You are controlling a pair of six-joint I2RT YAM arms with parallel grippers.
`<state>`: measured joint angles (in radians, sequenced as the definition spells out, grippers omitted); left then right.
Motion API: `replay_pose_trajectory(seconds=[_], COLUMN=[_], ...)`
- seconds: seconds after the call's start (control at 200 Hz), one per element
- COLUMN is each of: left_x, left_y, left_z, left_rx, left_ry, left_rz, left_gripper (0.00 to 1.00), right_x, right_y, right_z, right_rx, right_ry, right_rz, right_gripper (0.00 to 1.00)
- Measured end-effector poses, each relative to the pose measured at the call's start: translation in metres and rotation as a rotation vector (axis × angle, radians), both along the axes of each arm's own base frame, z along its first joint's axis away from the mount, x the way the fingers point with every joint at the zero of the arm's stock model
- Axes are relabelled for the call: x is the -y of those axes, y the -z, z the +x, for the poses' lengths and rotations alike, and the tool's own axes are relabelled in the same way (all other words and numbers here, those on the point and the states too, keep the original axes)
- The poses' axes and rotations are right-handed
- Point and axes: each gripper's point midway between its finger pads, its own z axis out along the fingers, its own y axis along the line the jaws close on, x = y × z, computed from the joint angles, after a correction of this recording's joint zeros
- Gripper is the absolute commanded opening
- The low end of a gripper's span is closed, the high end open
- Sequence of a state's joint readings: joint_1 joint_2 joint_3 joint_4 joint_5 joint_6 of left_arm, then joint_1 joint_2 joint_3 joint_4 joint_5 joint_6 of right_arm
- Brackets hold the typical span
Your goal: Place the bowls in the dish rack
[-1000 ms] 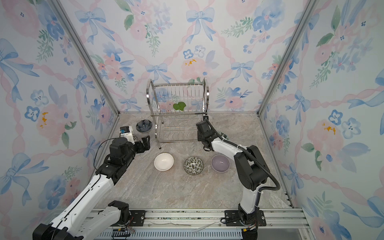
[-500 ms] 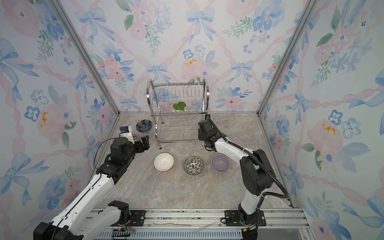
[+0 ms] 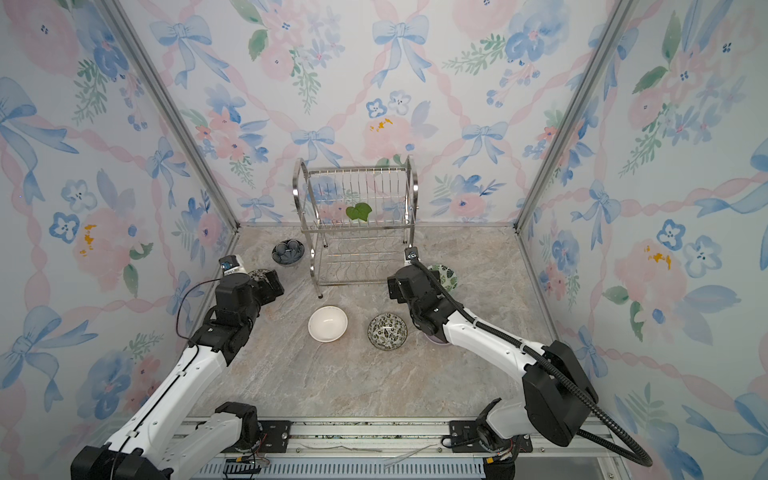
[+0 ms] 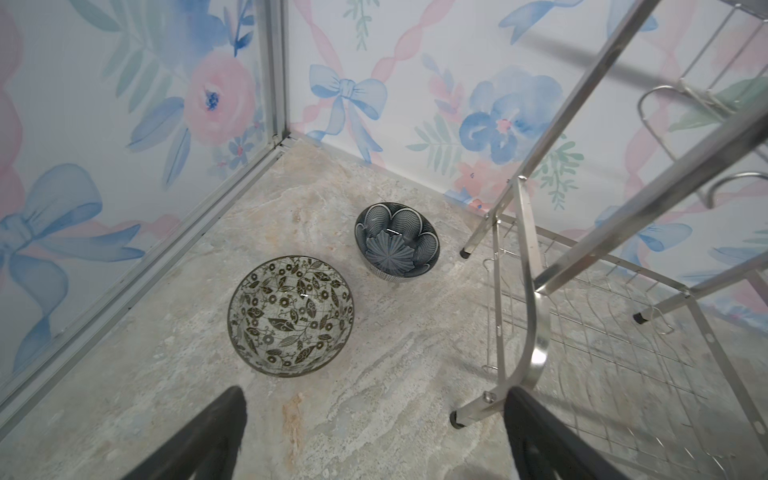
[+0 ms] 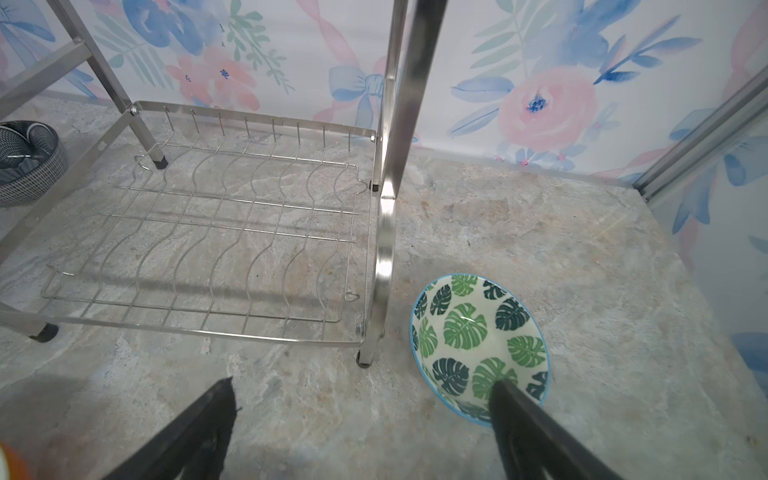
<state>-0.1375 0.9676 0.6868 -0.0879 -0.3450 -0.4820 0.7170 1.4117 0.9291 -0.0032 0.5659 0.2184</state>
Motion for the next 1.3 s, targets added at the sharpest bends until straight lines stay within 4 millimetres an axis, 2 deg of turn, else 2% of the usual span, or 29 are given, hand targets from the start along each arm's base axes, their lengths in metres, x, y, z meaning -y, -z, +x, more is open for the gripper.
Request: replay_pose_trajectory(seconds=[0.165, 0.415, 0.555, 0.675, 0.79, 0.87, 0.95, 1.04, 1.115, 1.19, 1.3], left_x=[-0.01, -0.019, -0.016, 0.002, 0.034, 0.06, 0.077, 0.087, 0.093, 0.095, 0.098], left_y=[0.012, 0.018, 0.028, 0.037, 0.031, 0.027, 0.027, 0.033, 0.039, 0.042, 0.042], left_z=[-0.002, -0.003, 0.003, 0.008, 0.017, 0.02, 0.019, 0.018, 0.018, 0.018, 0.017], left_rx=[-0.044, -0.06, -0.096, -0.128, -0.132, -0.131, -0.139, -0.159, -0.177, -0.188, -0.19], left_ry=[-0.045, -0.077, -0.054, 0.041, 0.18, 0.28, 0.346, 0.392, 0.413, 0.425, 0.439], left_rz=[-0.009, -0.024, -0.046, -0.087, -0.114, -0.121, -0.125, -0.131, -0.138, -0.143, -0.15], left_gripper=[0.98, 0.98, 0.98, 0.98, 0.98, 0.98, 0.98, 0.98, 0.98, 0.98, 0.98], right_x=[-0.005, -0.005, 0.003, 0.019, 0.03, 0.031, 0.025, 0.016, 0.008, 0.003, 0.0], right_y=[-0.005, -0.004, 0.01, 0.034, 0.055, 0.065, 0.071, 0.072, 0.073, 0.074, 0.08], right_z=[-0.001, -0.001, 0.008, 0.021, 0.029, 0.032, 0.036, 0.044, 0.05, 0.054, 0.062], right_rx=[0.029, 0.035, -0.007, -0.078, -0.138, -0.169, -0.193, -0.195, -0.191, -0.183, -0.179], right_ry=[-0.002, 0.0, 0.02, 0.06, 0.086, 0.09, 0.079, 0.059, 0.039, 0.029, 0.038], right_rz=[-0.004, -0.006, 0.023, 0.056, 0.076, 0.103, 0.131, 0.164, 0.19, 0.209, 0.223], right_gripper=[0.97, 0.97, 0.97, 0.96, 0.96, 0.97, 0.97, 1.0, 0.97, 0.92, 0.79])
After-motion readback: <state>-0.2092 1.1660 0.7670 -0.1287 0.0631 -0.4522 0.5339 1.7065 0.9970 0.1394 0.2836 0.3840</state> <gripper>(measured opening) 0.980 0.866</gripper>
